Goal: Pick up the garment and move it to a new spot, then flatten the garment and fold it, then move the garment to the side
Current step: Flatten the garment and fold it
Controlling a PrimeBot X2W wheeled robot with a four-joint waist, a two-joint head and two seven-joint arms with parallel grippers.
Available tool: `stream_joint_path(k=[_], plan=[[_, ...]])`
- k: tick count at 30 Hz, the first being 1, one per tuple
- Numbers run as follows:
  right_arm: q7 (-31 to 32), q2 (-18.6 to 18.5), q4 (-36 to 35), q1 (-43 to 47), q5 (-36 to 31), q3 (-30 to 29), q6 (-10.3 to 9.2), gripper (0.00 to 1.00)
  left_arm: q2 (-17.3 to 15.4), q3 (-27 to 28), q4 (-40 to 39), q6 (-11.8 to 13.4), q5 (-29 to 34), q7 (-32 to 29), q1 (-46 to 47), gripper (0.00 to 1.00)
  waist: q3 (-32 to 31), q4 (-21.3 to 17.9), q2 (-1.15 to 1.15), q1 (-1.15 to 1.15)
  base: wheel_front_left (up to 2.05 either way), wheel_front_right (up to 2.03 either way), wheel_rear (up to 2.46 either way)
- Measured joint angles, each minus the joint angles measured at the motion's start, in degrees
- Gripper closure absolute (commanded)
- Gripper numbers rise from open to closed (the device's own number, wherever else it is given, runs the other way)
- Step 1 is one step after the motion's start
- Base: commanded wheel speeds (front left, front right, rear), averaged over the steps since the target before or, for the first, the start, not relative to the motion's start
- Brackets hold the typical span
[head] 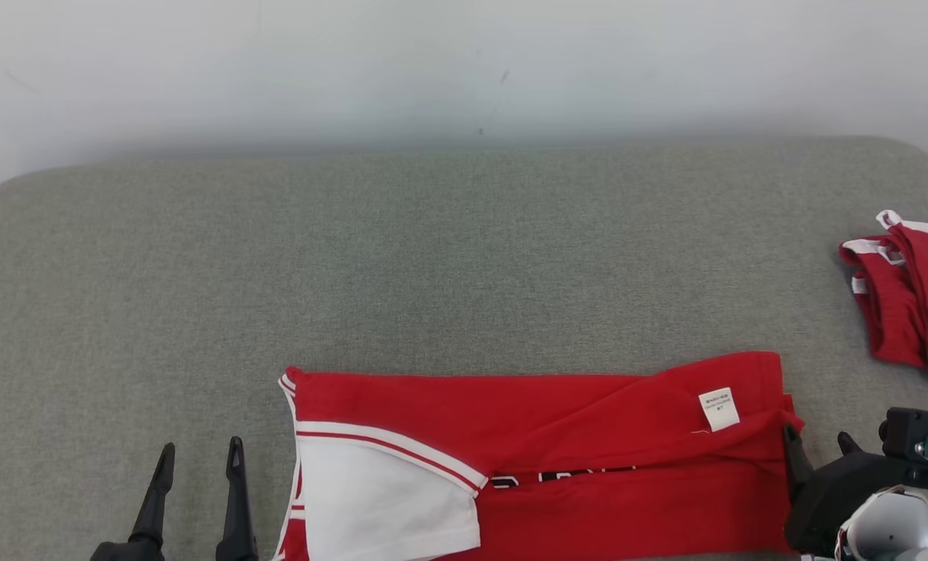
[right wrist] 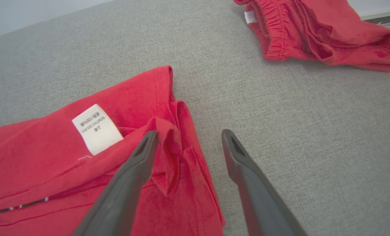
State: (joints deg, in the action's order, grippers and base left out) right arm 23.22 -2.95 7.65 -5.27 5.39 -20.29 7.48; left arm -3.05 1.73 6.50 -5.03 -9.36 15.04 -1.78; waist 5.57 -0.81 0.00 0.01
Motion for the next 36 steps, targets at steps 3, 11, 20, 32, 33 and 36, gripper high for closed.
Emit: stream_joint_path(k=[3,11,20,32,33,36], plan=[[2.1,-0.1,0.5,-0.7,-1.1,-0.7,0.0,0.0,0.0,0.0,0.0,0.0,0.0,0.0,0.3,0.0,0.7,0.5,0.0,0.0,0.0,0.0,0.0],[4.6,-1.3,5.2,-2.9,-1.5,-0.6,0.0,0.0,0.1,0.2,0.4,-0.1,-0.5,0.0,0.9,0.0,2.5,1.6,0.0,0.0,0.0,0.0,0.0],[11.7,-2.1,8.7,-6.4,-1.0,0.2,0.0,0.0,0.1,0.0,0.4,-0.1,-0.7,0.0,2.2,0.0,3.9,1.8,0.0,0.0,0.0,0.0,0.0],[12.9,-1.9,9.4,-8.7,3.8,3.0,-0.1,1.0,0.1,0.2,1.0,0.0,-1.3,0.0,3.0,0.0,4.7,2.3,0.0,0.0,0.0,0.0,0.0],[12.4,-1.9,9.2,-8.7,3.7,2.6,-0.09,1.0,0.1,0.3,1.0,0.0,-1.3,0.0,3.0,0.0,4.7,2.2,0.0,0.0,0.0,0.0,0.0],[10.5,-1.4,8.1,-8.9,2.4,-0.1,-0.08,1.0,0.1,0.2,1.0,0.1,-1.4,0.0,3.0,0.0,4.6,1.9,0.0,0.0,0.0,0.0,0.0]])
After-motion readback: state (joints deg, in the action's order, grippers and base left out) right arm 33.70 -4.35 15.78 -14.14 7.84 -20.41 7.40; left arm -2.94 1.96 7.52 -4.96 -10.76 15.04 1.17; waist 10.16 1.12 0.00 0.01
